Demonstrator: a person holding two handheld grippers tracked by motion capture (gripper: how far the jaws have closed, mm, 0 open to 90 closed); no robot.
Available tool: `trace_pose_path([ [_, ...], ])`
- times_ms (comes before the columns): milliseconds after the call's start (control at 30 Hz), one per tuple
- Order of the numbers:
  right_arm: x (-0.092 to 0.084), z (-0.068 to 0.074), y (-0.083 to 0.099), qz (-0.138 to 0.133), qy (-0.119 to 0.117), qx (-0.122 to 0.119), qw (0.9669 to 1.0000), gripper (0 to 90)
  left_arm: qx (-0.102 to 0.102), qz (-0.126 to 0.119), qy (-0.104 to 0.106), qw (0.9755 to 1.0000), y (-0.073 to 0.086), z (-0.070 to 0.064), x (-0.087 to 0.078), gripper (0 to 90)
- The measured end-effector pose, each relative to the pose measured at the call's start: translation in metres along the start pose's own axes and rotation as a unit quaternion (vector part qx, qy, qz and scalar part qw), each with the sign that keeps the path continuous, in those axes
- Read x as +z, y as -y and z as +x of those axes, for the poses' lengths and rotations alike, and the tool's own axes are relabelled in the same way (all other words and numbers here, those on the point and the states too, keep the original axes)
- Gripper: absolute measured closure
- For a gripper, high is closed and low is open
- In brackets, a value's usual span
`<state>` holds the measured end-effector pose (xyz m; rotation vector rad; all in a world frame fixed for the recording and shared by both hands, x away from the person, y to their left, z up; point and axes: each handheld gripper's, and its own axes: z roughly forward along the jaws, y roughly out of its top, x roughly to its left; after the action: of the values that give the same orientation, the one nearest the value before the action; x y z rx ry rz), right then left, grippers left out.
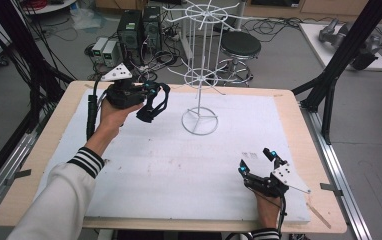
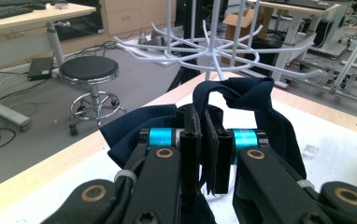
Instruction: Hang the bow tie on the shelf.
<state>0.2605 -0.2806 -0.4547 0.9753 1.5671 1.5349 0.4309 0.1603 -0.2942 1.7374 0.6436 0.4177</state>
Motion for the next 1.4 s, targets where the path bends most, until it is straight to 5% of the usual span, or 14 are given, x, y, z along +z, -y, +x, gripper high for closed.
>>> trace_pose_path([
  [500, 0.0, 0.0, 0.0, 0.002, 0.0, 0.002, 1.0, 8.2, -0.002, -0.003, 0.002, 1.0, -0.01, 0.003, 0.016, 85.4],
  [1400, 0.0, 0.0, 0.0, 0.0, -0.001, 0.003, 1.0, 8.2, -0.002, 0.016, 0.001, 0.9999, 0.0, -0.005, 0.04, 85.4],
])
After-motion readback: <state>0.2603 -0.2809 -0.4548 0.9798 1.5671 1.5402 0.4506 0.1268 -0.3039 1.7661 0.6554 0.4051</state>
